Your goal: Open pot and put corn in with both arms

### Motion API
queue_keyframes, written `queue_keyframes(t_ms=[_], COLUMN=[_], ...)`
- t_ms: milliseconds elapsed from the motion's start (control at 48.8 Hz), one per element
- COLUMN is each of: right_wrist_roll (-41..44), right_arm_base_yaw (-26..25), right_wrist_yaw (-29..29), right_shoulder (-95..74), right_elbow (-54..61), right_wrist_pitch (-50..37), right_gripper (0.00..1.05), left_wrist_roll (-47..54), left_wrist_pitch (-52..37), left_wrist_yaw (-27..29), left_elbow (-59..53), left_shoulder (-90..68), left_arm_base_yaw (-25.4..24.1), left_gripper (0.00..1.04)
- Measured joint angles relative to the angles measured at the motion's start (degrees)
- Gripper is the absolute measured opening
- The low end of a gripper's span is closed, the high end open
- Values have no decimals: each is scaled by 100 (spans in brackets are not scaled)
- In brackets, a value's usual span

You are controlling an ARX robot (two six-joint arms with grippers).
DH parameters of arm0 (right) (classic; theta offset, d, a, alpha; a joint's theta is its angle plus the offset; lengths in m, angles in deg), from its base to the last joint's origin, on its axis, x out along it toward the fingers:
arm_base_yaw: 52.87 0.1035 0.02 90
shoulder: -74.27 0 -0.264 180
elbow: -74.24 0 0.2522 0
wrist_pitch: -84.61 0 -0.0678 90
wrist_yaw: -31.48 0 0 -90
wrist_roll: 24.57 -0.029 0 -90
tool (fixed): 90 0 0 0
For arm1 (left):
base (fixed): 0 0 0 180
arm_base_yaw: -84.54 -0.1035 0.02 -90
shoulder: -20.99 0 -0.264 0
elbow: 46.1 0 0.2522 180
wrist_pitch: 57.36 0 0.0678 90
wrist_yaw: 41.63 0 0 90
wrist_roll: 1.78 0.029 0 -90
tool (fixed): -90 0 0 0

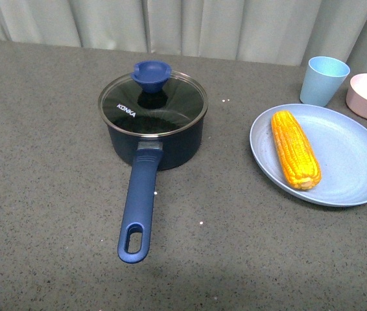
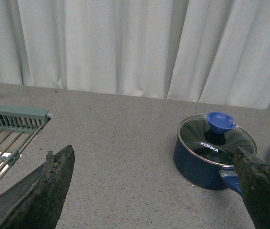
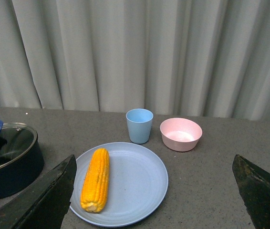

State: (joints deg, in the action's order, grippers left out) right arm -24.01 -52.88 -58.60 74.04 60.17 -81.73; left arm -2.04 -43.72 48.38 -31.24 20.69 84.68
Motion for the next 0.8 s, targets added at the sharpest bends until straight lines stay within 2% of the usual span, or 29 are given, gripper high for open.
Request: queue_keyframes(t_ms=[800], right_wrist_roll=[0], right_arm_base_yaw=[0], right_wrist_yaw=[0], right_shoulder=[0], right_elbow=[0], right_wrist_pitch=[0], right_gripper=[96], left_wrist_roll=[0], left_wrist_pitch=[0], left_wrist_yaw=[0], left_elbow=[0], left_shoulder=[0], left_arm_base_yaw=[0], left_gripper=[98])
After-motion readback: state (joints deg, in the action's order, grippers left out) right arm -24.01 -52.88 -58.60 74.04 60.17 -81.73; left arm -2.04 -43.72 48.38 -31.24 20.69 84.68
